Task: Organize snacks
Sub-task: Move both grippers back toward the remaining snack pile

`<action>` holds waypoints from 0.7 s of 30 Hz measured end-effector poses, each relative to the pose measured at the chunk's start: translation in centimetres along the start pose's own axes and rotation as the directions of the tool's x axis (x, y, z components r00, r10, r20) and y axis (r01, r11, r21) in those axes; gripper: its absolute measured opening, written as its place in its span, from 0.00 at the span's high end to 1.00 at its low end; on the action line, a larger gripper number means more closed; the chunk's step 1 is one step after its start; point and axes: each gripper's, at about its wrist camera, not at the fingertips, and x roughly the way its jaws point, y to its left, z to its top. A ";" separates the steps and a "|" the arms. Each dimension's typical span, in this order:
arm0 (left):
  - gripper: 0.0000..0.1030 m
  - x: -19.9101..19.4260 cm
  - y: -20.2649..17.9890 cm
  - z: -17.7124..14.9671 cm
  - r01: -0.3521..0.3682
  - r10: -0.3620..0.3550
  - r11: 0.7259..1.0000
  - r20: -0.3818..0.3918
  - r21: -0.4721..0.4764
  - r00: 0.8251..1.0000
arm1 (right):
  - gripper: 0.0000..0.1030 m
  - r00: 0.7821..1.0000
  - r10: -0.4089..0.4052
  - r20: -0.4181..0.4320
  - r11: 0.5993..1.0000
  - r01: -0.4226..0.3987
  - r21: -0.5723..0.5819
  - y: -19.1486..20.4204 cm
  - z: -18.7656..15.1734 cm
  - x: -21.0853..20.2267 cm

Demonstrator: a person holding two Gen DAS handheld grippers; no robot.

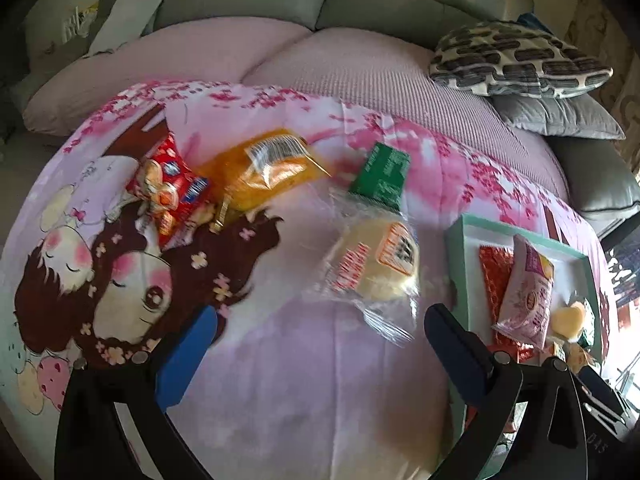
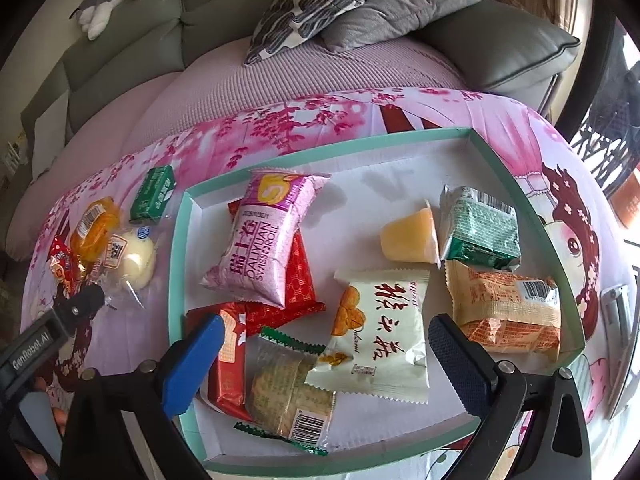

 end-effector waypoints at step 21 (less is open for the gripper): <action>0.00 -1.9 12.6 2.1 -0.144 0.163 0.962 0.065 -0.231 0.985 | 0.00 0.992 0.126 0.029 0.981 -0.120 -0.154 6.1 -1.4 -0.7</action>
